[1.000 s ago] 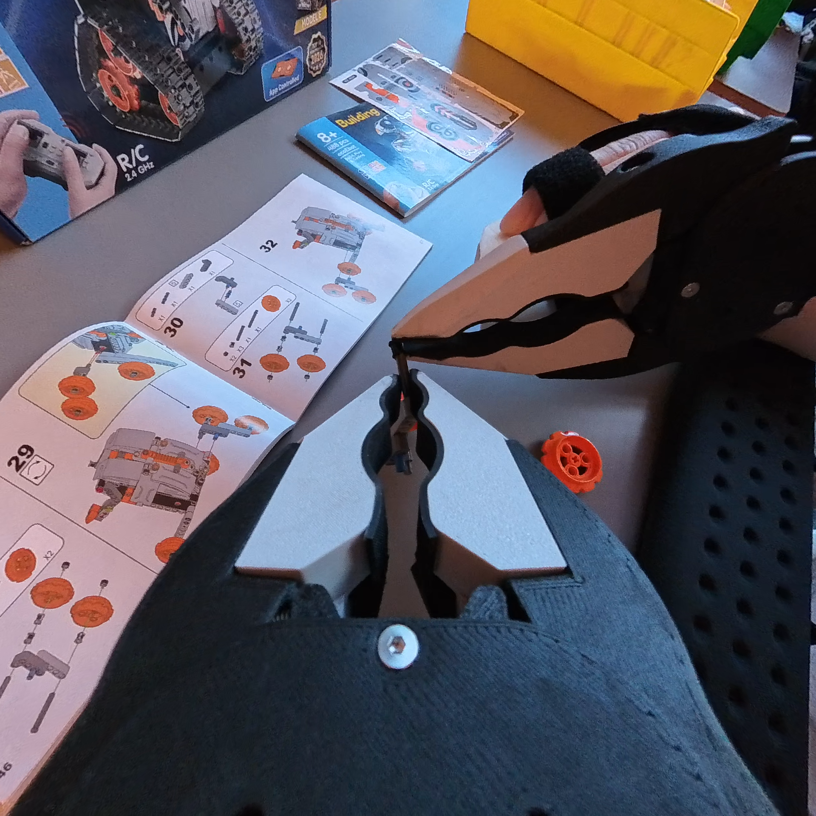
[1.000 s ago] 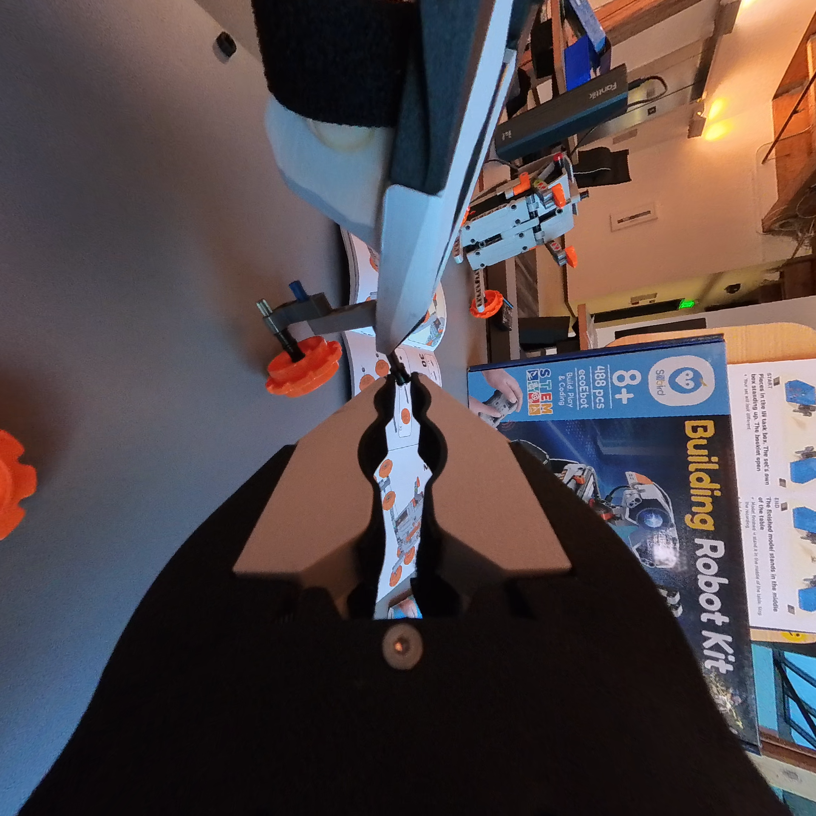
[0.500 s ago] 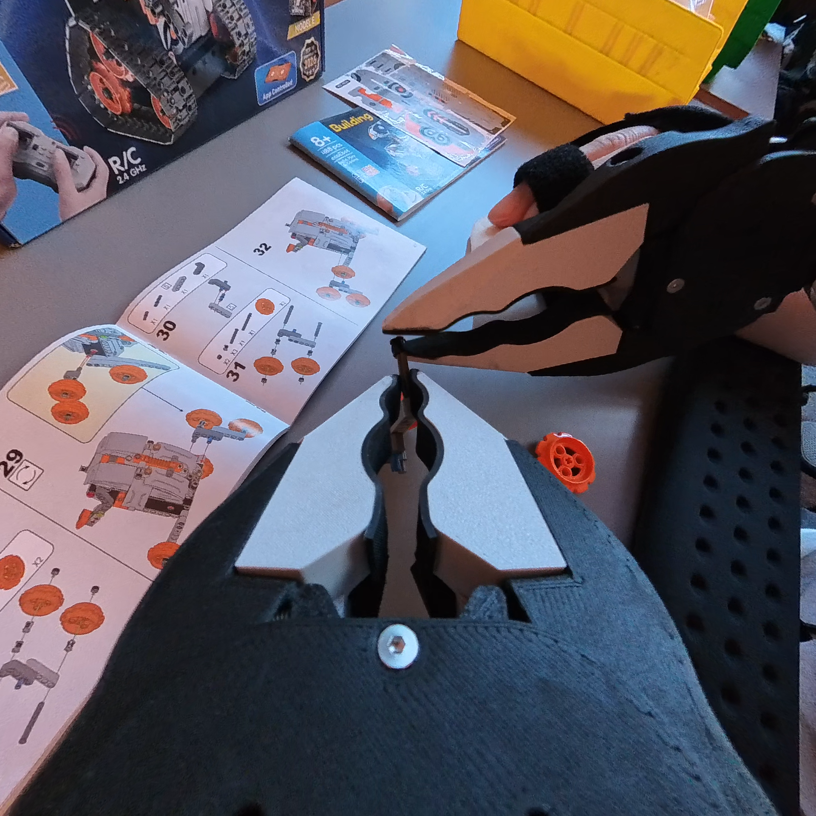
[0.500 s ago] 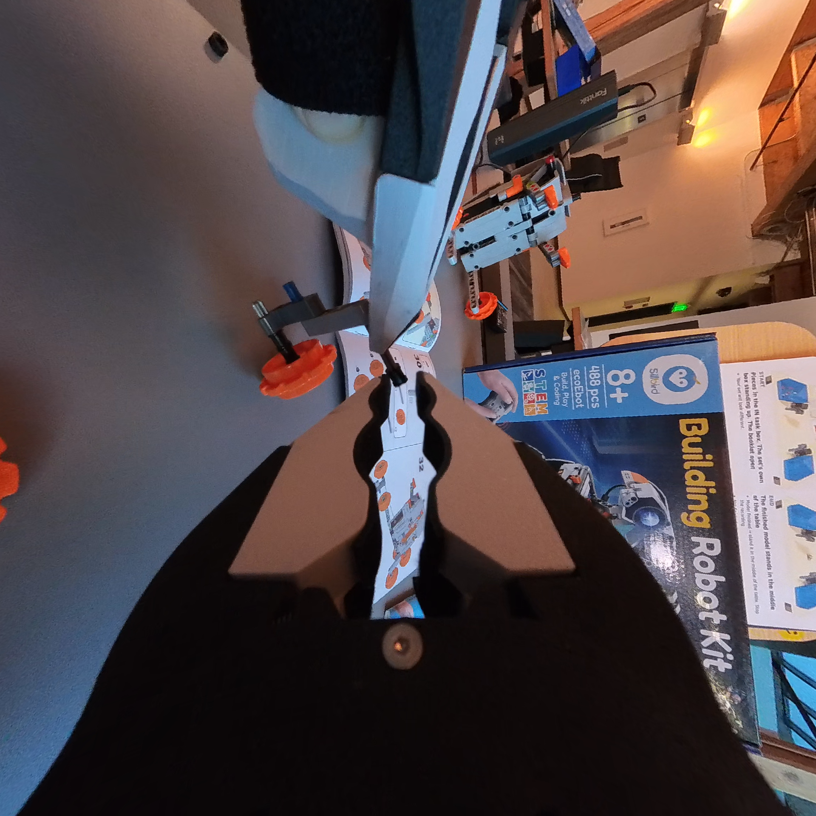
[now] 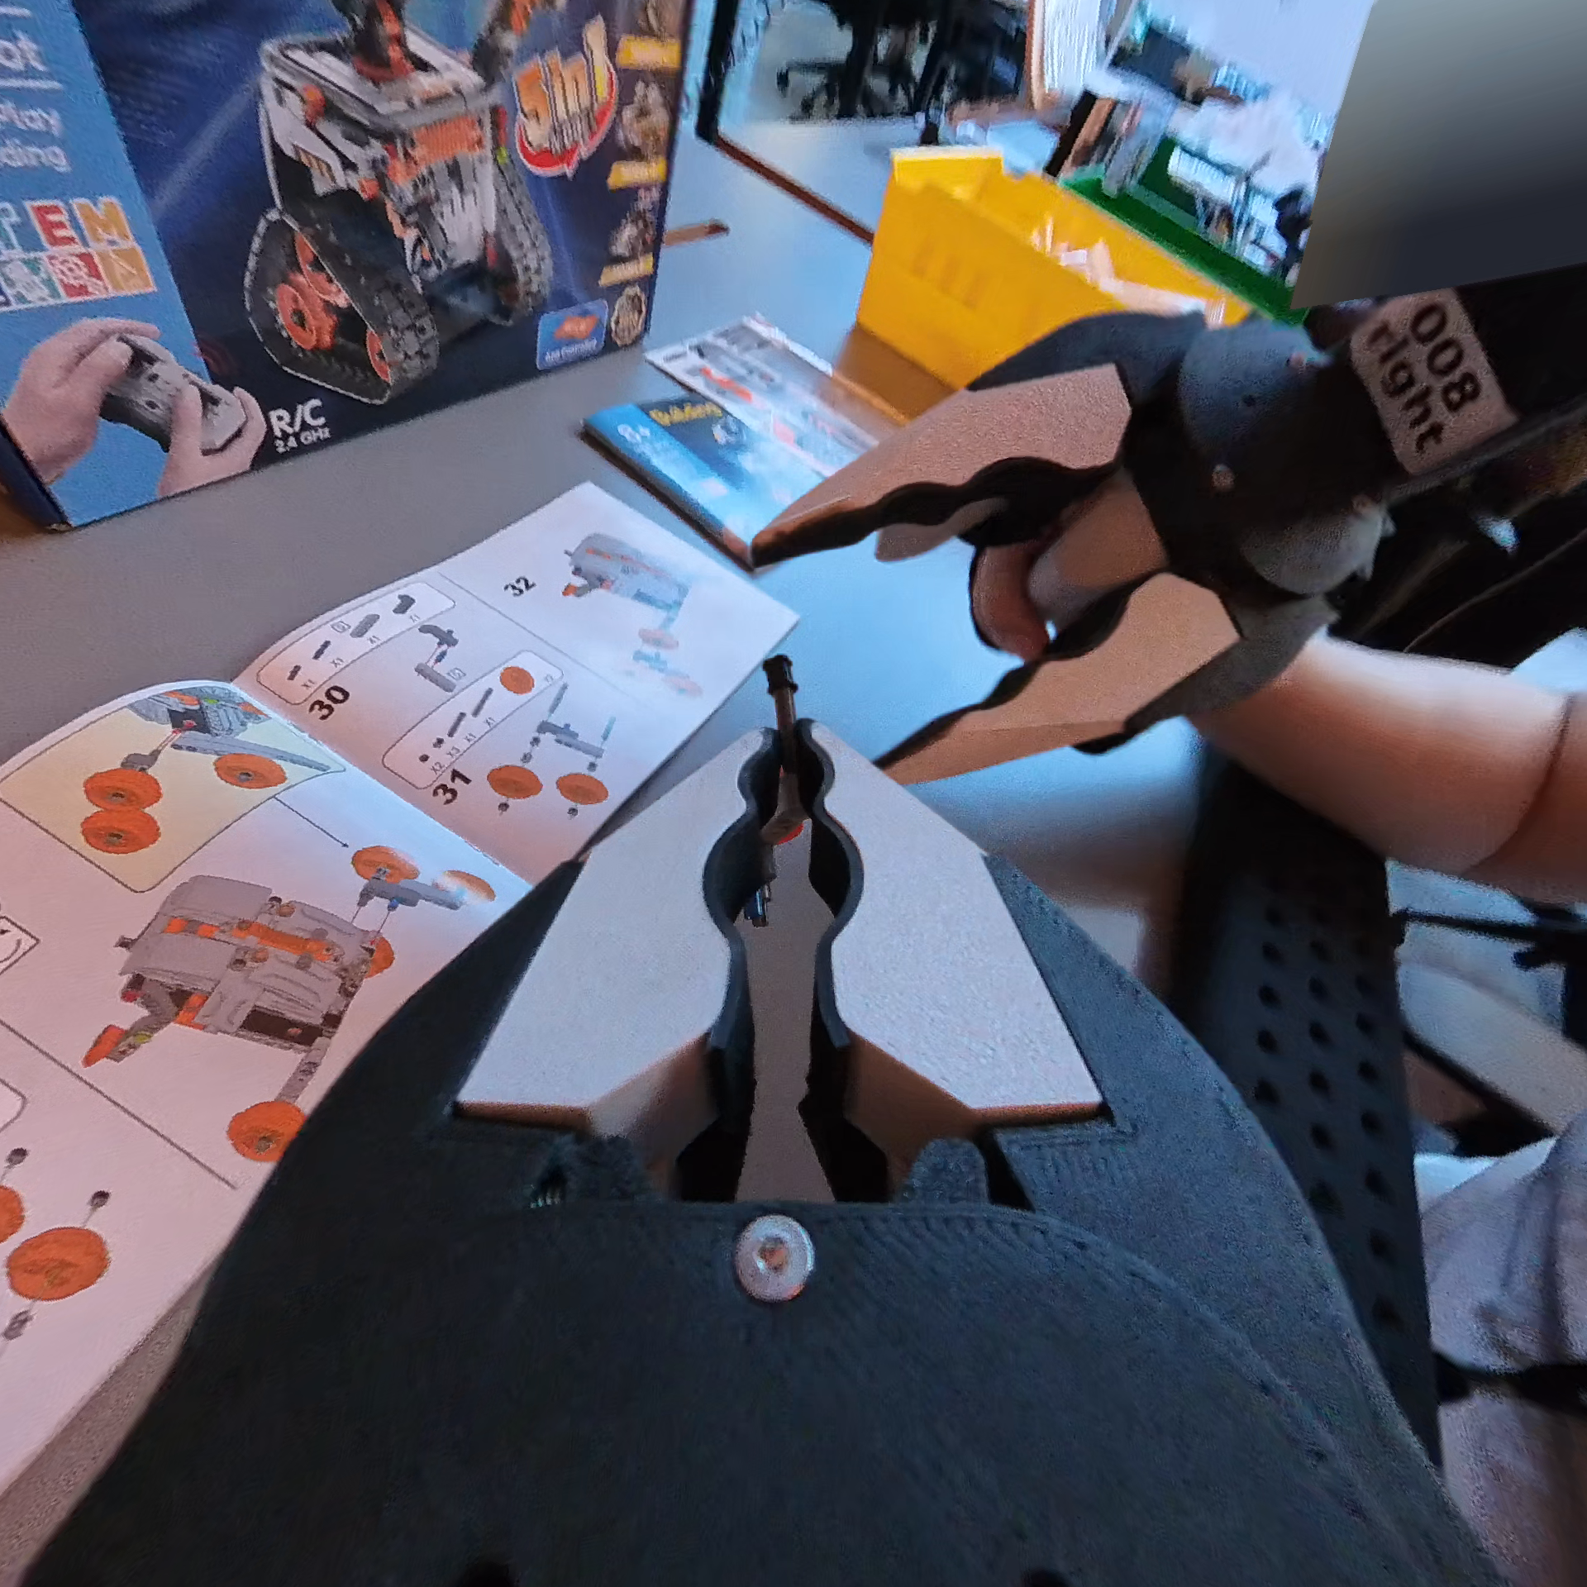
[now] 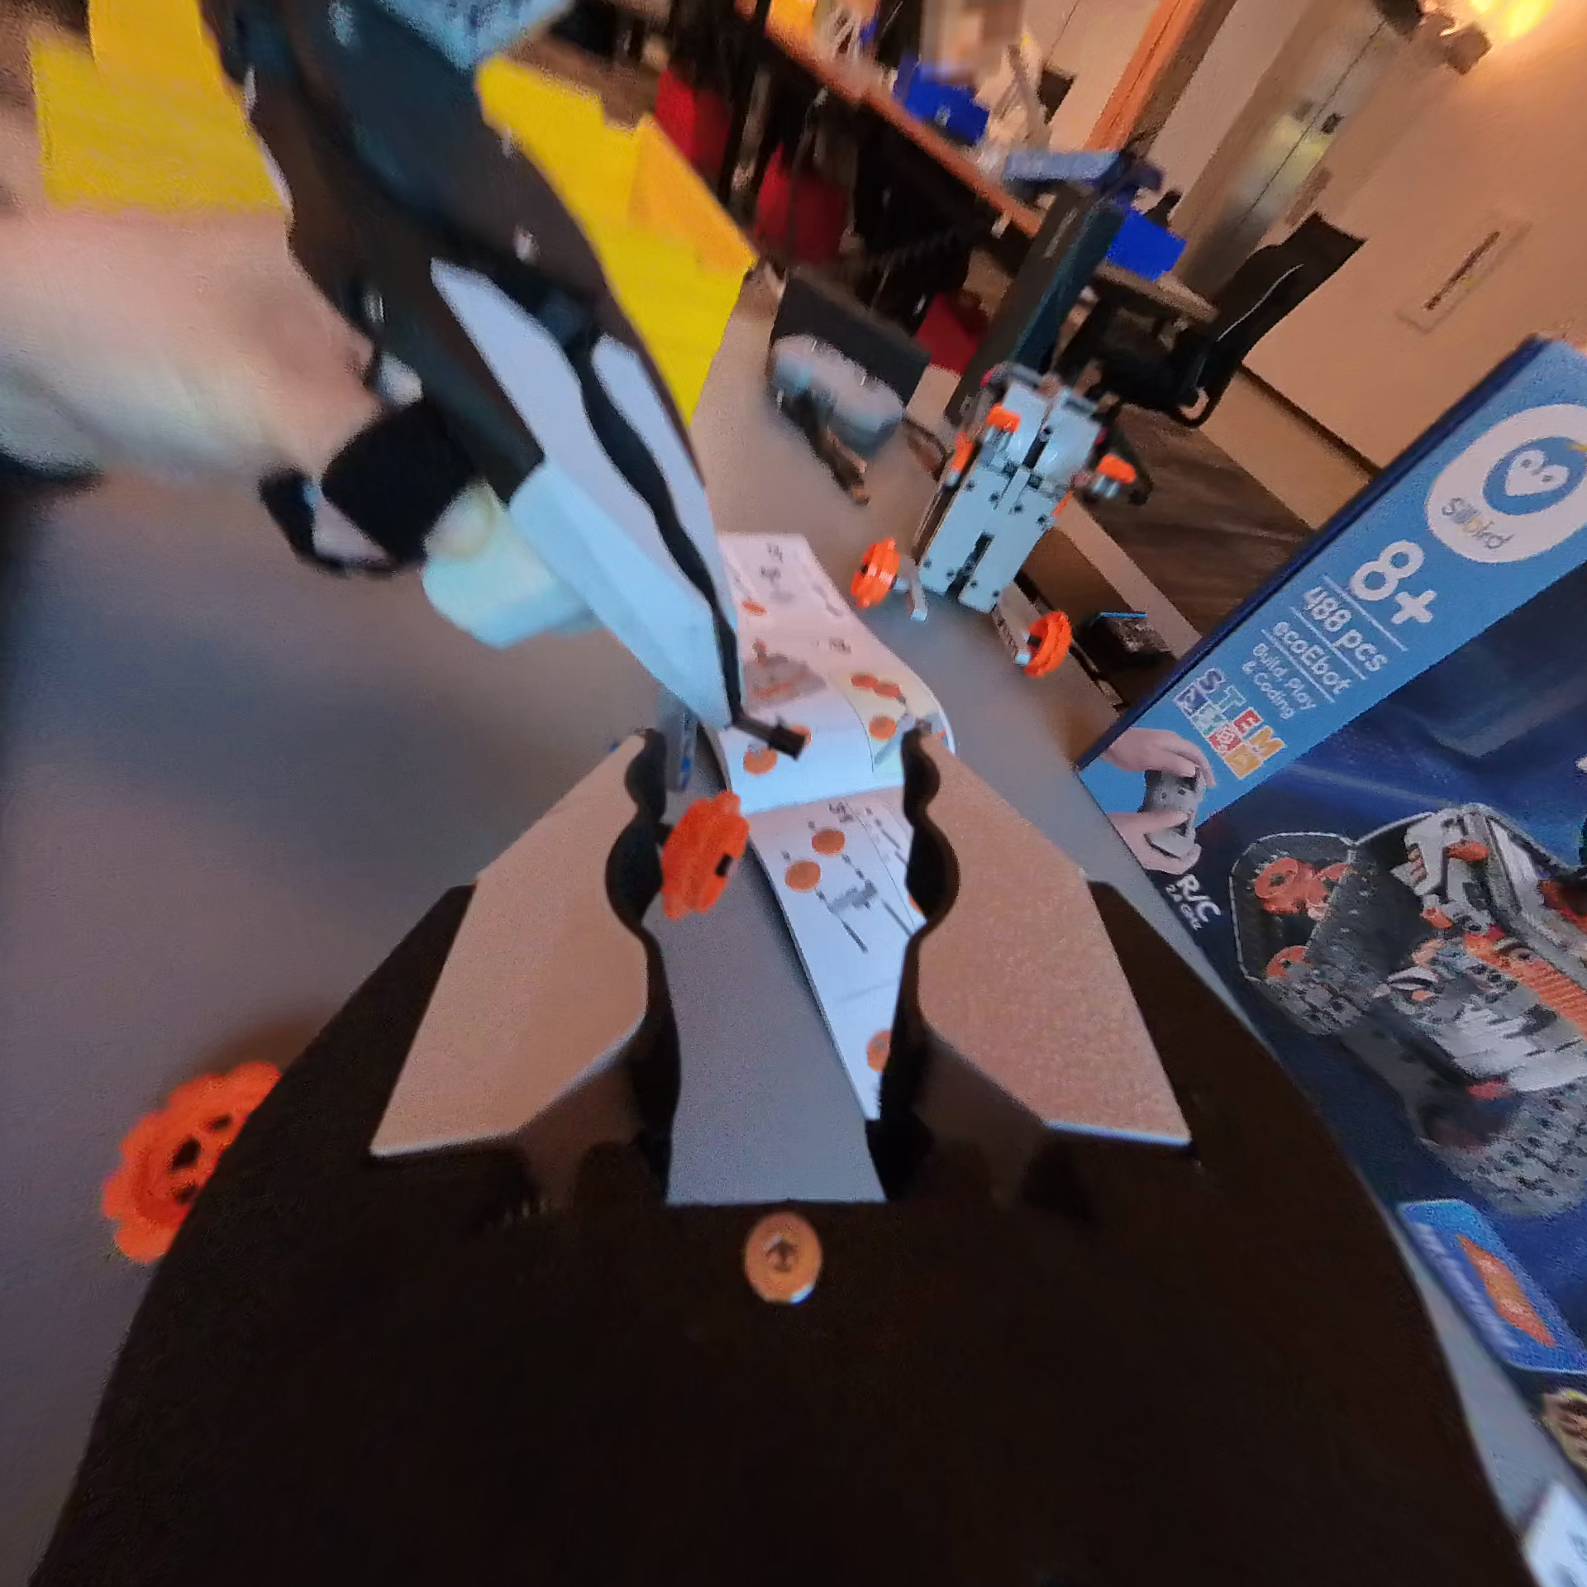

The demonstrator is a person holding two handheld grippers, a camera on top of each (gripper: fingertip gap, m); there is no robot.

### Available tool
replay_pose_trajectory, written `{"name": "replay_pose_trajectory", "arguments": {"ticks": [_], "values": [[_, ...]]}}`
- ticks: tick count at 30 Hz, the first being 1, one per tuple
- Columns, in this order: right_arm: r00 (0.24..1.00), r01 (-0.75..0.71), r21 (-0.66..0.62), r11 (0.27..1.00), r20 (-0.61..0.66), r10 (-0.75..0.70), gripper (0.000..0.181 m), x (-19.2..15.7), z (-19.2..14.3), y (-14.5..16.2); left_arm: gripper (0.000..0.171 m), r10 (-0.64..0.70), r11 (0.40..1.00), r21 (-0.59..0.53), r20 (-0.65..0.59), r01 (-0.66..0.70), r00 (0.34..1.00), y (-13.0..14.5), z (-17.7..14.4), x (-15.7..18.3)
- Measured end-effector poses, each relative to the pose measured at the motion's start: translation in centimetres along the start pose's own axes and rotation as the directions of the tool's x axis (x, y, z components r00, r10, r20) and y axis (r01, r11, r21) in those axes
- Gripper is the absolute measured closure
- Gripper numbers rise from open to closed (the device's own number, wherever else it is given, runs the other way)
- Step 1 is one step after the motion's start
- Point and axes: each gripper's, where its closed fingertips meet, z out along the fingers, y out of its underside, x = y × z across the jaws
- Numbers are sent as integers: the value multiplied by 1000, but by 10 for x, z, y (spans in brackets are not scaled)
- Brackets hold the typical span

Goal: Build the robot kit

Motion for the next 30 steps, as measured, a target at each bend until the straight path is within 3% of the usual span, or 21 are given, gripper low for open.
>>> {"name": "replay_pose_trajectory", "arguments": {"ticks": [2, 5, 9, 14, 20, 30], "values": [[999, -46, 42, 998, -21, 47, 120, 1, 1, -10, 171, -53, 997, 56, -12, 54, 999, -6, -1, -1], [998, 0, -10, 1000, -66, 0, 114, -4, 9, -6, 171, -134, 983, 118, -42, 138, 990, -13, -1, -1], [988, -1, -41, 999, -152, -5, 118, -4, 19, -3, 171, -188, 973, 130, -34, 191, 982, -12, 1, -6], [975, -98, -36, 995, -204, 88, 124, 5, 27, 2, 171, -230, 961, 156, -12, 229, 973, -13, 2, -11], [979, -87, -54, 995, -189, 75, 140, 6, 29, 6, 171, -237, 958, 168, -8, 235, 972, -14, 4, -11], [980, -84, -74, 994, -187, 69, 142, 6, 33, 8, 171, -251, 953, 175, 7, 246, 968, -12, 3, -16]]}}
